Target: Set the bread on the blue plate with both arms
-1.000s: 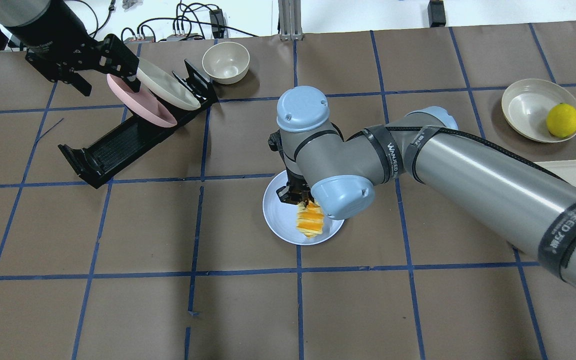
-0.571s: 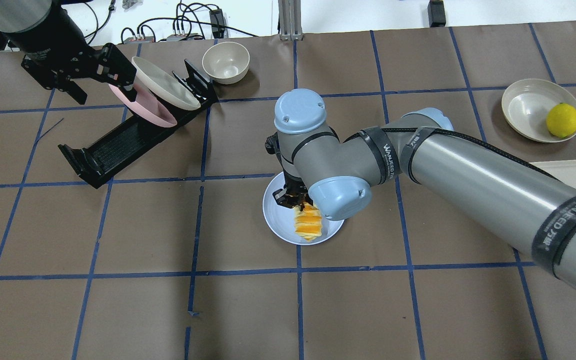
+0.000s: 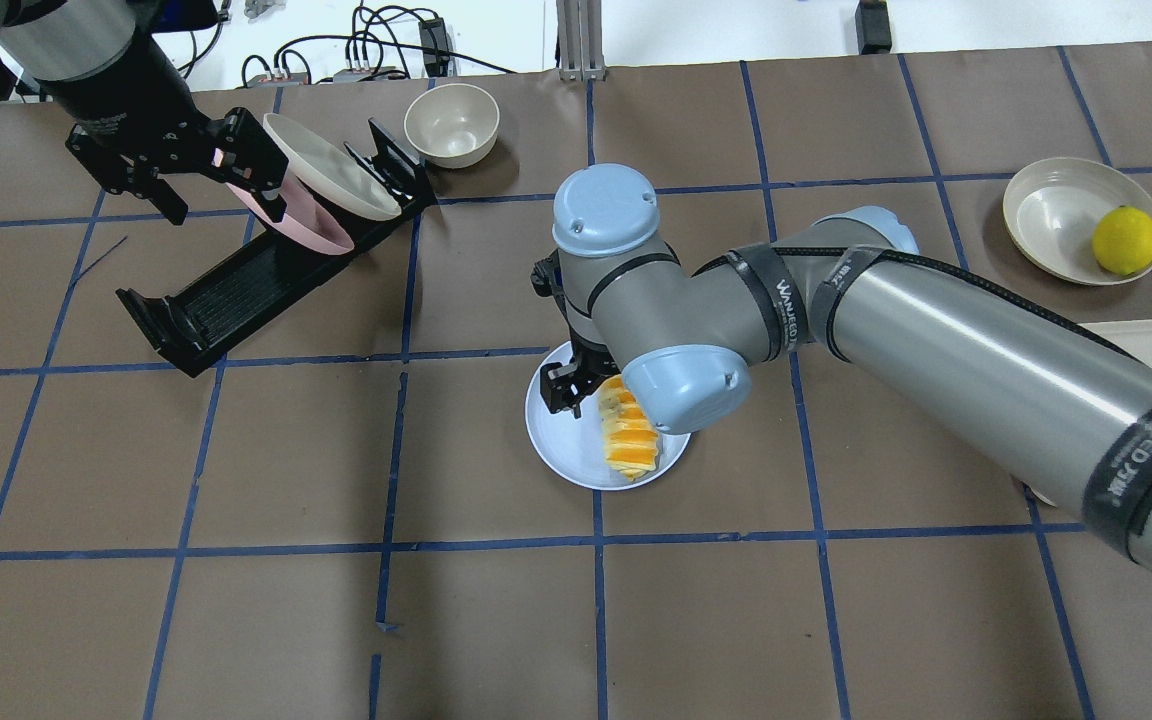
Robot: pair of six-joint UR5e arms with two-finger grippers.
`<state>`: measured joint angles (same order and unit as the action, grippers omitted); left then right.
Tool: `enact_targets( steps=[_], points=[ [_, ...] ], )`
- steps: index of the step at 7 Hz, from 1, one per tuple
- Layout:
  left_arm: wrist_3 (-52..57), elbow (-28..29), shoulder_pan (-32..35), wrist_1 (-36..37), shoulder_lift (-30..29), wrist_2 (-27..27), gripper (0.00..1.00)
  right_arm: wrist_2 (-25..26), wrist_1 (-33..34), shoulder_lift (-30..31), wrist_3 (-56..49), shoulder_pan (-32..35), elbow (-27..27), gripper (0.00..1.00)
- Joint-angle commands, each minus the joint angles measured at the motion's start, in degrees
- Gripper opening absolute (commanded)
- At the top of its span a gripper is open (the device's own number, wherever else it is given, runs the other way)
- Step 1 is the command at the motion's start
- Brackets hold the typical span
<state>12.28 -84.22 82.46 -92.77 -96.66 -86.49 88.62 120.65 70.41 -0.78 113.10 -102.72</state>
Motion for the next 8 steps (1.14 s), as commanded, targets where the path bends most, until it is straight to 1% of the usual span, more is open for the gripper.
enact_targets(
  steps=[1,2,3,4,5,7,8],
  points=[
    [-0.4,-0.9,0.3,0.0,0.6,0.8,1.00,0.2,0.9,2.5,-0.2,-2.4,1.9,1.00],
    [-2.5,-1.5,0.4,0.0,0.3,2.7,1.00,0.5,-0.1,4.5,-0.7,-4.7,5.2,1.00],
    [-1.9,-1.6,1.0,0.0,0.3,2.8,1.00,0.5,-8.4,7.7,-0.5,-7.5,8.3,1.00],
    [-2.3,-1.5,1.1,0.0,0.8,1.9,1.00,0.5,-10.5,10.4,-1.0,-11.8,9.4,1.00],
    [-1.8,-1.8,1.2,0.0,1.9,1.9,1.00,0.4,-12.7,13.6,-1.9,-14.3,9.2,1.00],
    [-1.5,-1.3,1.2,0.0,2.1,1.9,1.00,0.4,-25.5,19.3,-2.0,-16.6,11.3,1.00],
    [-2.0,-0.3,1.2,-0.6,1.1,1.9,1.00,0.5,-29.1,20.0,-2.4,-17.3,11.2,1.00]
  ],
)
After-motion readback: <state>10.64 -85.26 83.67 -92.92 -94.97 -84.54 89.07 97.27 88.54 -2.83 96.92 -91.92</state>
